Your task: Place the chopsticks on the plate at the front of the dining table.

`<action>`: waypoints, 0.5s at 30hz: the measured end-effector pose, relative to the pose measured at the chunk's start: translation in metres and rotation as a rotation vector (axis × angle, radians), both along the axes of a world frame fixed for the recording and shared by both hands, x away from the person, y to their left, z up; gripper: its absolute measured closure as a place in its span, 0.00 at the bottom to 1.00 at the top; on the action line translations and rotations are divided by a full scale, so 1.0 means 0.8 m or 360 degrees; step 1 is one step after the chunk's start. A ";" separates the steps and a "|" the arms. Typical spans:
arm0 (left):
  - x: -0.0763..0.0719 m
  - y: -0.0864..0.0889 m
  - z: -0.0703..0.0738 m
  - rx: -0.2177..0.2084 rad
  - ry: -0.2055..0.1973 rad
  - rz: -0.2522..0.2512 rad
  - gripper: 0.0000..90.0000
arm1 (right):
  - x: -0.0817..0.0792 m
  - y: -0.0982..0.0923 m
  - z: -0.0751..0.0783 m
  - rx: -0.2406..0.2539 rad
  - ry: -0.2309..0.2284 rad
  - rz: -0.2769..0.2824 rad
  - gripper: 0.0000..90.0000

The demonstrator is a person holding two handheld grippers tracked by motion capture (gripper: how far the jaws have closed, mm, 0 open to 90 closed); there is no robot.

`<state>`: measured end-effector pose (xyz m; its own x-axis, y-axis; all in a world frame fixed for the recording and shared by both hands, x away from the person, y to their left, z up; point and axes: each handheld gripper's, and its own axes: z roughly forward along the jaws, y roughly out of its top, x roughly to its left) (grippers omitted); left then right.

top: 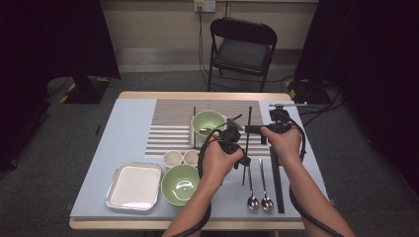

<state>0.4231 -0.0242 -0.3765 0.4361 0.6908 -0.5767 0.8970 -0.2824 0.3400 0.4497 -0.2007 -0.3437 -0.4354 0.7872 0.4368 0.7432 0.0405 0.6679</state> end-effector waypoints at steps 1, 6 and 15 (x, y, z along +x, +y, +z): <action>0.000 0.002 0.000 0.0015 0.0007 -0.0010 0.96 | 0.000 0.000 0.000 -0.0003 -0.0006 0.0001 0.82; 0.000 0.008 0.002 -0.0004 0.0006 0.0013 0.96 | 0.001 0.000 -0.001 -0.0025 -0.0012 0.0011 0.75; 0.000 0.018 0.006 0.0009 -0.0006 0.0026 0.96 | 0.004 -0.001 -0.005 -0.0041 0.0007 0.0002 0.67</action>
